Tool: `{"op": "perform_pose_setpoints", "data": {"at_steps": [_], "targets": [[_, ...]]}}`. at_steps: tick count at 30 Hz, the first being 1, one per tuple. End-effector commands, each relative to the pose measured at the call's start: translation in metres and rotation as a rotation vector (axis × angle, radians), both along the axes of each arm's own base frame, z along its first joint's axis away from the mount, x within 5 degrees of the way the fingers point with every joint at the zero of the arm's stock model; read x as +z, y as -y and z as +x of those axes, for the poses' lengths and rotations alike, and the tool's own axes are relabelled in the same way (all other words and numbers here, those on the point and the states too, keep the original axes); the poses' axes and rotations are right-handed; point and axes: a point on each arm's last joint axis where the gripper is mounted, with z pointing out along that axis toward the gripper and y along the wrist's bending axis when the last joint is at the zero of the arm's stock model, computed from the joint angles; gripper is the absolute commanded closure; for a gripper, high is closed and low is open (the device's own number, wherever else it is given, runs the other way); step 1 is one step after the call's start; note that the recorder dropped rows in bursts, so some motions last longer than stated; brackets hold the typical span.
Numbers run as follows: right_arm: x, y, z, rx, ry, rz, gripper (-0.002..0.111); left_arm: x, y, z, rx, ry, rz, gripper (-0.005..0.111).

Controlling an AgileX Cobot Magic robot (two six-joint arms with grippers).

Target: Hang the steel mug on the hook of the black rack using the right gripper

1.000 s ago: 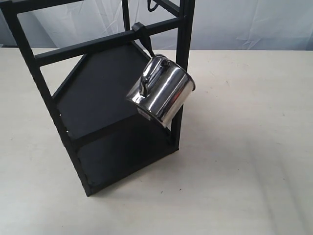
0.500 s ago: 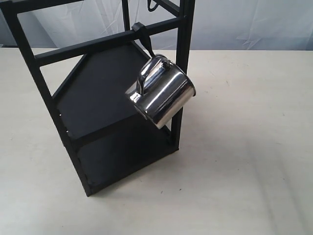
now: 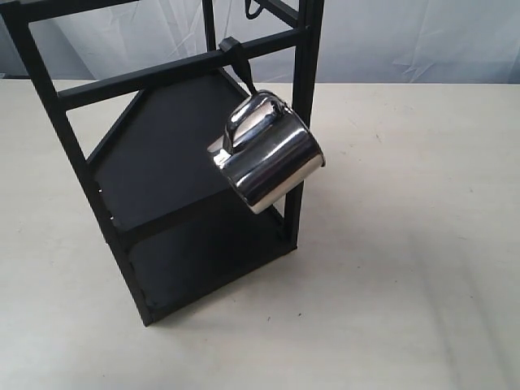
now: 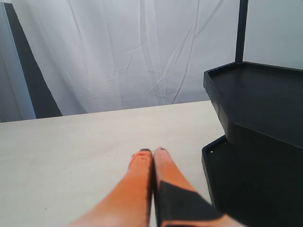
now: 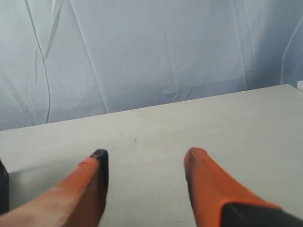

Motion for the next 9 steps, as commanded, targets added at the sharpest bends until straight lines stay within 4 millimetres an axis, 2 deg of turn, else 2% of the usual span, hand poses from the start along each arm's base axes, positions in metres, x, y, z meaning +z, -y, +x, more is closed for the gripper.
{"op": "perform_pose_setpoints", "data": {"at_steps": [1, 3, 9], "targets": [[-0.0019, 0.0046, -0.0004, -0.025, -0.012, -0.281, 0.058, 0.0006, 0.0002, -0.0004, -0.005, 0.009, -0.004, 0.105], [-0.0024, 0.0057, -0.0005, -0.029, -0.019, -0.353, 0.058, 0.0006, 0.0002, -0.0004, -0.005, 0.009, -0.004, 0.105], [-0.0074, 0.0068, -0.0012, -0.03, -0.077, -0.362, 0.058, 0.0006, 0.0002, -0.0004, -0.005, 0.009, -0.004, 0.105]]}}
